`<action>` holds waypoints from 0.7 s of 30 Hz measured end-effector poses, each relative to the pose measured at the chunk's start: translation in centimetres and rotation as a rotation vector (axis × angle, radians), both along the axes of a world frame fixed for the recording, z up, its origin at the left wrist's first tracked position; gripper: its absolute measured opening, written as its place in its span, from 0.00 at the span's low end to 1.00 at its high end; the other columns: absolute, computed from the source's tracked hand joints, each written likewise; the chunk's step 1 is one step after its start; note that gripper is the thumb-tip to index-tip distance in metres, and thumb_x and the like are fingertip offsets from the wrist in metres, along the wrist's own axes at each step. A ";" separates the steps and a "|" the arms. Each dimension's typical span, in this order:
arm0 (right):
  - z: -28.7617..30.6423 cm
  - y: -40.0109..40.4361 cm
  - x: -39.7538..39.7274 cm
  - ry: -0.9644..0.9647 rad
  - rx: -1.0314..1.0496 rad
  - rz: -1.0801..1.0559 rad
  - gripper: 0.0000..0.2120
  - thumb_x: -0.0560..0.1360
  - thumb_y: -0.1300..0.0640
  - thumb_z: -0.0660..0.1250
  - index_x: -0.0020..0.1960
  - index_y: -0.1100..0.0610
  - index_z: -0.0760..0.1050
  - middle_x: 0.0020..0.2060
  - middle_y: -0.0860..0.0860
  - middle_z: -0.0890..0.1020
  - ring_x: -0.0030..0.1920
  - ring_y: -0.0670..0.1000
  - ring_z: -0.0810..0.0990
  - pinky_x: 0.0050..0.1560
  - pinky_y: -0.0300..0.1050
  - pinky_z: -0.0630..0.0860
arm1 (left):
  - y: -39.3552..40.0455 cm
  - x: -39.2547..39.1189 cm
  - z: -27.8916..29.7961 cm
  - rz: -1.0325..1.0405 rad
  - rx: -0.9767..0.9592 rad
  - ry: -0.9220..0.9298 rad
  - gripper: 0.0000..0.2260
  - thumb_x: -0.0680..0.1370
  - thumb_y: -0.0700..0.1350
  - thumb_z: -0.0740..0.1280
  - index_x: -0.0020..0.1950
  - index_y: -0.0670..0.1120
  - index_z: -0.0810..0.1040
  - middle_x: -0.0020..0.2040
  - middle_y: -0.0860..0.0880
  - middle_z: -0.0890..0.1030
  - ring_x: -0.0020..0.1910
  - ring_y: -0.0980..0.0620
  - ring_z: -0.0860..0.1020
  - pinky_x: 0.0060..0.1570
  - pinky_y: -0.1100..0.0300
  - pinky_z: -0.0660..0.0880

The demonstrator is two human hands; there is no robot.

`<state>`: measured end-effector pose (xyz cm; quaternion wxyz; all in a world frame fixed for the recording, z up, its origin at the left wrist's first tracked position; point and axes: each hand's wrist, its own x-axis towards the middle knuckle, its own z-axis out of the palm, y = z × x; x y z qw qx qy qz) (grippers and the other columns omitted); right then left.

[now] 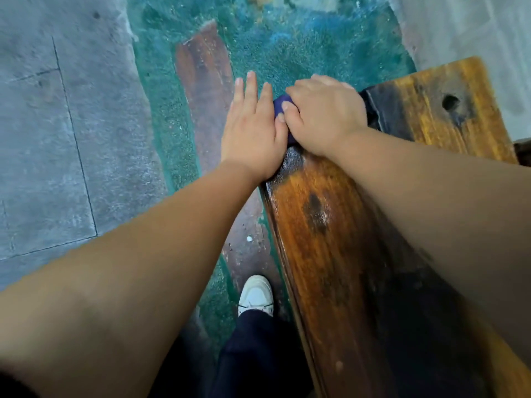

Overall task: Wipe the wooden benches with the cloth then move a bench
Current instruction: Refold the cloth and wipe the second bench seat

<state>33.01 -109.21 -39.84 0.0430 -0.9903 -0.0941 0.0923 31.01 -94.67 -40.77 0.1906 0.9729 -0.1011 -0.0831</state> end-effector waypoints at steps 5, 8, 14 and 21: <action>0.2 -0.8 -3.8 -0.038 0.068 -0.017 0.27 0.79 0.43 0.50 0.75 0.51 0.65 0.75 0.51 0.65 0.77 0.55 0.58 0.72 0.54 0.59 | -1.6 -4.2 0.5 0.059 0.057 -0.061 0.27 0.80 0.49 0.50 0.78 0.38 0.56 0.79 0.38 0.51 0.78 0.38 0.47 0.76 0.47 0.47; 0.5 -1.7 -9.4 -0.050 0.049 -0.054 0.27 0.79 0.44 0.50 0.75 0.52 0.65 0.76 0.52 0.65 0.77 0.55 0.57 0.72 0.54 0.58 | -2.8 -9.0 0.8 0.043 0.082 -0.064 0.28 0.79 0.50 0.50 0.77 0.38 0.57 0.79 0.38 0.53 0.78 0.38 0.49 0.75 0.45 0.49; 1.5 -5.5 -24.0 0.086 0.063 -0.142 0.28 0.77 0.44 0.52 0.74 0.53 0.65 0.76 0.53 0.64 0.76 0.56 0.58 0.73 0.57 0.58 | -7.2 -23.3 1.5 0.011 0.096 0.001 0.27 0.79 0.49 0.52 0.76 0.36 0.61 0.77 0.35 0.59 0.77 0.36 0.55 0.75 0.44 0.52; 2.0 -14.7 -42.8 0.153 0.079 -0.180 0.28 0.76 0.44 0.57 0.73 0.54 0.68 0.74 0.53 0.67 0.75 0.56 0.63 0.70 0.58 0.63 | -15.5 -41.1 2.3 -0.087 0.089 0.183 0.29 0.77 0.50 0.56 0.74 0.36 0.65 0.76 0.37 0.62 0.76 0.36 0.56 0.73 0.42 0.54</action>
